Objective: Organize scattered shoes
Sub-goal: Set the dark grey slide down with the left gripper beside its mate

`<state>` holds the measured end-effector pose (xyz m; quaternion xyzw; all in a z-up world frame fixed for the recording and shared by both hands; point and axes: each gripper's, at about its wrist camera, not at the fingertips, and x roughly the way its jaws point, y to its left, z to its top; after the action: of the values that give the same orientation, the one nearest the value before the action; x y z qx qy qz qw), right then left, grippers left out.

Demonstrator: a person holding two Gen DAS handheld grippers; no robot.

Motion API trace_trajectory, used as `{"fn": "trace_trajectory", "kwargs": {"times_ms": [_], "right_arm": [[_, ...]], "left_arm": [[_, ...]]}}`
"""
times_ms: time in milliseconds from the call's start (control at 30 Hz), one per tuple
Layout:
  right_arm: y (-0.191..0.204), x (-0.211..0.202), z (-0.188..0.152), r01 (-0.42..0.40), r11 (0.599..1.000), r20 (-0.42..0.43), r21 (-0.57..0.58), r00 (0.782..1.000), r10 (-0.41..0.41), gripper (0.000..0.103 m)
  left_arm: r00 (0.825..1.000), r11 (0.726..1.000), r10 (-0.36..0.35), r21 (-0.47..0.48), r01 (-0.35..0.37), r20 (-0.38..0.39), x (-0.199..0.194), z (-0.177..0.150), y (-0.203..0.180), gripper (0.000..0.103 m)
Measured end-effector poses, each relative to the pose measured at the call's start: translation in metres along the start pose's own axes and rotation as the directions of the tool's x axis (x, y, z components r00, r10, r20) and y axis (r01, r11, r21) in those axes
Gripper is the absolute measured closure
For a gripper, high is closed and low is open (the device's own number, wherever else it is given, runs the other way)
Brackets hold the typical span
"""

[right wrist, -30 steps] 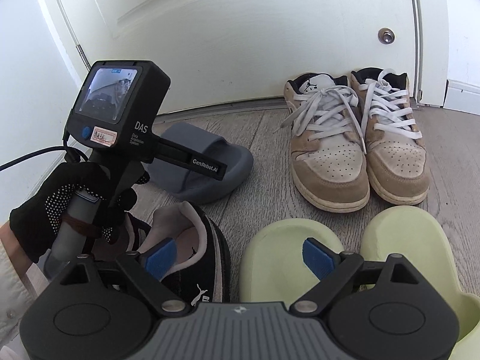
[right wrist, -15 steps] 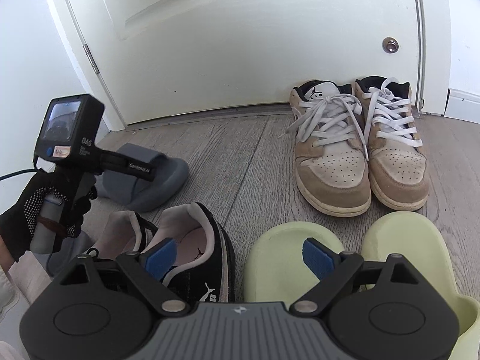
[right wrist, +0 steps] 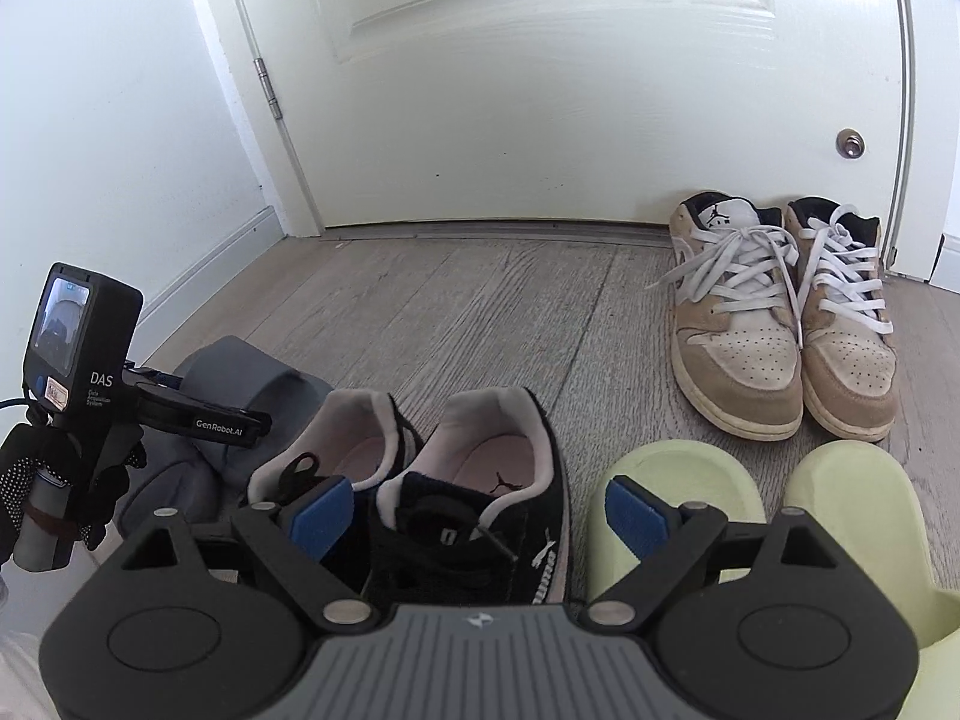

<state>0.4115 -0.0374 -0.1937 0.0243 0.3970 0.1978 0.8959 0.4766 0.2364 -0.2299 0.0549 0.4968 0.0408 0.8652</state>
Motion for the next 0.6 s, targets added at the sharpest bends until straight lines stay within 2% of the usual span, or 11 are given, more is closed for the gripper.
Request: {"fn": "trace_trajectory", "kwargs": {"times_ms": [100, 200, 267, 367, 500, 600], "right_arm": [[0.009, -0.008, -0.006, -0.036, 0.999, -0.011, 0.017, 0.999, 0.036, 0.011], [0.011, -0.014, -0.011, -0.099, 0.989, -0.015, 0.109, 0.995, 0.102, 0.011], [0.015, -0.019, -0.014, -0.108, 0.984, -0.011, 0.142, 0.994, 0.111, 0.011], [0.022, -0.026, -0.019, -0.105, 0.982, -0.011, 0.158, 0.994, 0.108, 0.011], [0.026, -0.036, -0.024, -0.105, 0.981, -0.009, 0.166, 0.994, 0.108, 0.011], [0.026, -0.042, -0.028, -0.092, 0.981, -0.007, 0.169, 0.996, 0.094, 0.011]], "left_arm": [[1.0, 0.997, -0.012, -0.071, 0.012, 0.004, -0.015, -0.006, 0.002, 0.016], [1.0, 0.988, -0.022, -0.153, 0.02, -0.009, -0.019, -0.006, 0.006, 0.011], [1.0, 0.991, 0.002, -0.137, -0.003, -0.008, -0.015, -0.005, 0.003, 0.011], [0.999, 0.997, 0.015, -0.079, -0.011, 0.043, -0.017, -0.009, -0.005, 0.011], [0.99, 0.988, -0.104, -0.104, 0.114, 0.097, -0.025, -0.014, 0.013, 0.008], [0.985, 0.971, -0.117, -0.191, 0.141, 0.13, -0.031, -0.015, 0.032, 0.008]]}}
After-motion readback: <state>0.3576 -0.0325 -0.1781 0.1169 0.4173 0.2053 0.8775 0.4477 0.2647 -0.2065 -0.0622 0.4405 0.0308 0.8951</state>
